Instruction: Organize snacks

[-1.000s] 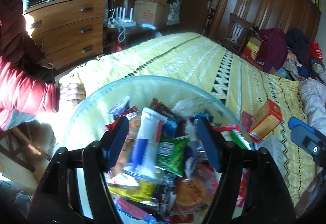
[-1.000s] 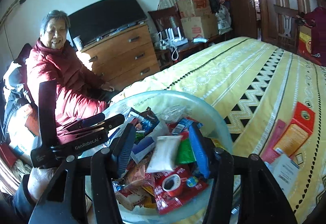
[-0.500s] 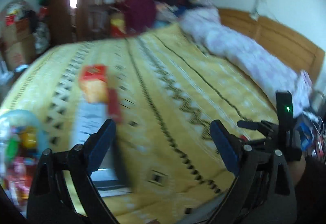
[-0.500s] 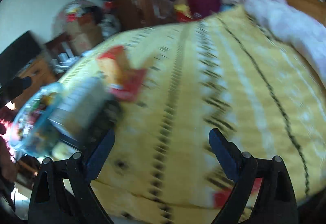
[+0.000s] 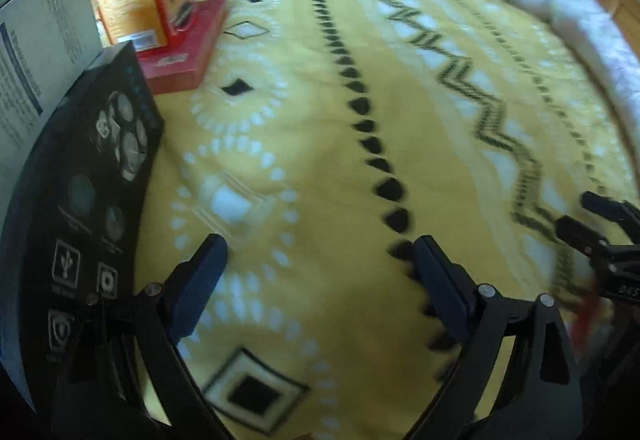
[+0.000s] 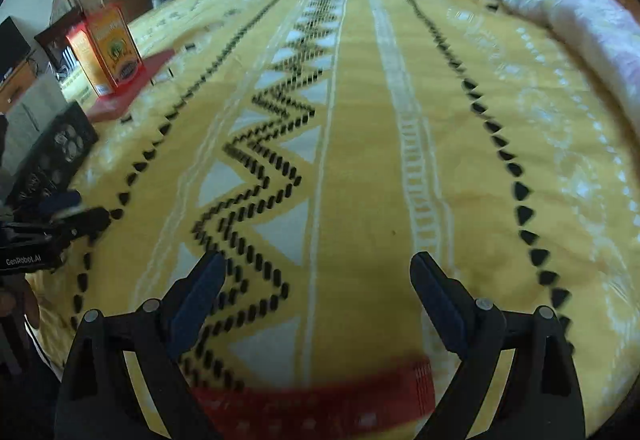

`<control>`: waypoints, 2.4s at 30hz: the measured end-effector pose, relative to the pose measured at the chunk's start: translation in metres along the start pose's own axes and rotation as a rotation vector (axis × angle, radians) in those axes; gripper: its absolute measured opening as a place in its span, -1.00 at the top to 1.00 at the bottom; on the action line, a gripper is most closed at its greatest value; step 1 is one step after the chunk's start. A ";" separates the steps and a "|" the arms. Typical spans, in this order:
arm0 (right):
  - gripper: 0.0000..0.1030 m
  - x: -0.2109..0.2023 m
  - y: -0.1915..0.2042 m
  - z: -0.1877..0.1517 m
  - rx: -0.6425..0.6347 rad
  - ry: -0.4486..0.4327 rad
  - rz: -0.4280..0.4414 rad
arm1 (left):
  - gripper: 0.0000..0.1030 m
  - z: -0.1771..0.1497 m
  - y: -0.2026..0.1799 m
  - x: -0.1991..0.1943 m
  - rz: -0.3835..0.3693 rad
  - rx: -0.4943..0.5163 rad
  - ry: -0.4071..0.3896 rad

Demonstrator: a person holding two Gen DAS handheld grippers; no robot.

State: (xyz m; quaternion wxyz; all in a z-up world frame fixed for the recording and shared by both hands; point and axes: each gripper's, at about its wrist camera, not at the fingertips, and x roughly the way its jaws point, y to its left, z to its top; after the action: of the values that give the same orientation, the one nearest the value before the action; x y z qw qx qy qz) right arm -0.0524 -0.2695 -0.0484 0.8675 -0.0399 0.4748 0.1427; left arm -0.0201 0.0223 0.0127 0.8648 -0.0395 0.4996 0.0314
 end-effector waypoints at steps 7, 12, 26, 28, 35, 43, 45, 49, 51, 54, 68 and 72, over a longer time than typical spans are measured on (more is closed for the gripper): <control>-1.00 0.027 -0.013 -0.015 0.017 -0.125 0.028 | -1.00 -0.009 -0.008 0.015 0.040 0.054 -0.098; -1.00 0.029 -0.016 -0.015 0.024 -0.132 0.044 | -1.00 -0.011 -0.008 0.013 0.054 0.050 -0.102; -1.00 0.027 -0.018 -0.017 0.027 -0.133 0.052 | -1.00 -0.006 -0.011 0.023 0.049 0.043 -0.101; -1.00 0.028 -0.019 -0.017 0.028 -0.132 0.054 | -1.00 -0.006 -0.011 0.023 0.049 0.043 -0.101; -1.00 0.029 -0.018 -0.016 0.026 -0.128 0.053 | -1.00 -0.006 -0.011 0.023 0.049 0.043 -0.101; -1.00 0.028 -0.018 -0.016 0.031 -0.133 0.062 | -1.00 -0.006 -0.011 0.023 0.049 0.042 -0.101; -1.00 0.028 -0.018 -0.016 0.032 -0.133 0.063 | -1.00 -0.006 -0.011 0.022 0.049 0.042 -0.101; -1.00 0.028 -0.018 -0.016 0.034 -0.135 0.067 | -1.00 -0.006 -0.011 0.023 0.050 0.042 -0.101; -1.00 0.029 -0.018 -0.016 0.035 -0.134 0.069 | -1.00 -0.006 -0.011 0.023 0.049 0.042 -0.101; -1.00 0.029 -0.019 -0.016 0.037 -0.135 0.072 | -1.00 -0.006 -0.011 0.022 0.049 0.042 -0.101; -1.00 0.028 -0.023 -0.017 0.052 -0.143 0.098 | -1.00 -0.007 -0.011 0.022 0.050 0.041 -0.101; -1.00 0.028 -0.026 -0.017 0.063 -0.148 0.117 | -1.00 -0.007 -0.011 0.022 0.050 0.041 -0.100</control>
State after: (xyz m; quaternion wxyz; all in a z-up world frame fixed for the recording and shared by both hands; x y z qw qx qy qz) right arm -0.0451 -0.2918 -0.0826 0.8912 0.0256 0.4152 0.1807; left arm -0.0135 0.0107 -0.0096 0.8883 -0.0077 0.4570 0.0445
